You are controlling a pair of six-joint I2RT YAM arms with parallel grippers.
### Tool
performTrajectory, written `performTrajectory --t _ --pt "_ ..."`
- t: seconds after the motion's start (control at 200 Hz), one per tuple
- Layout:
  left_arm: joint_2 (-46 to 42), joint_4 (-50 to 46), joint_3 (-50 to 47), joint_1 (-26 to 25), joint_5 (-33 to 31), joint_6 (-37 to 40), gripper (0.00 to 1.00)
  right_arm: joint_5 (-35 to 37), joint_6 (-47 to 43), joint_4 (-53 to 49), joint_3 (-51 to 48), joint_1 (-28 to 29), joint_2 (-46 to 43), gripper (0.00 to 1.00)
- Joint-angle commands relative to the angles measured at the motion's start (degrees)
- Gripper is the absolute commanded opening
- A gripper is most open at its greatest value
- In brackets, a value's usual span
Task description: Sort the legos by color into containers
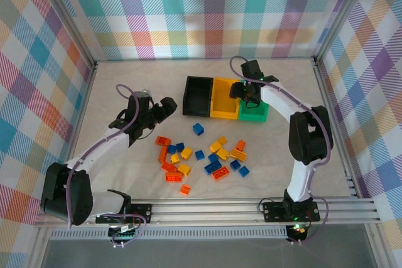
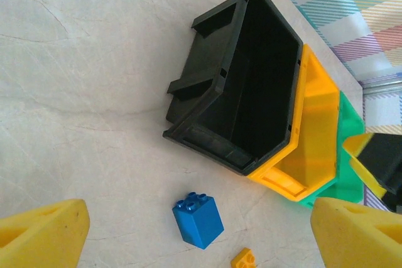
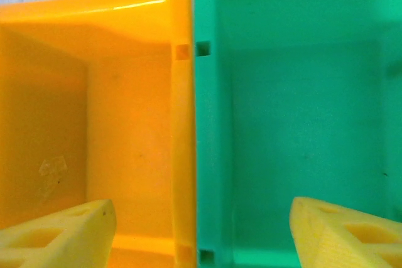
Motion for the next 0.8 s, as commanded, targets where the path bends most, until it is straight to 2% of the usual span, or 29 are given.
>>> performTrajectory --t 0.0,0.16,0.35,0.455,0.51,0.8 --pt "-1.63 -0.98 -0.99 -0.57 0.84 0.3 0.92 -1.08 -2.03 -3.94 4.15 0.19 3.39 0.68" --pt "-2.54 -1.6 -1.65 -0.58 0.67 0.65 0.93 -0.69 -2.71 -6.14 6.92 0.2 6.61 0.5" --pt "-3.5 -2.19 -2.46 -0.57 -0.29 1.01 0.94 -2.05 -2.67 -5.71 5.86 0.51 7.38 0.3" --pt "-3.45 -2.21 -2.64 -0.57 -0.21 0.94 0.95 -2.9 -2.93 -5.29 5.45 1.23 7.49 0.13" --pt "-3.58 -2.15 -2.75 -0.57 -0.21 0.82 0.95 -3.0 -2.85 -5.4 5.67 1.86 7.67 0.0" --pt "-5.08 -2.71 -3.24 -0.57 -0.81 0.52 0.96 -3.41 -1.64 -7.02 10.31 7.44 9.97 0.0"
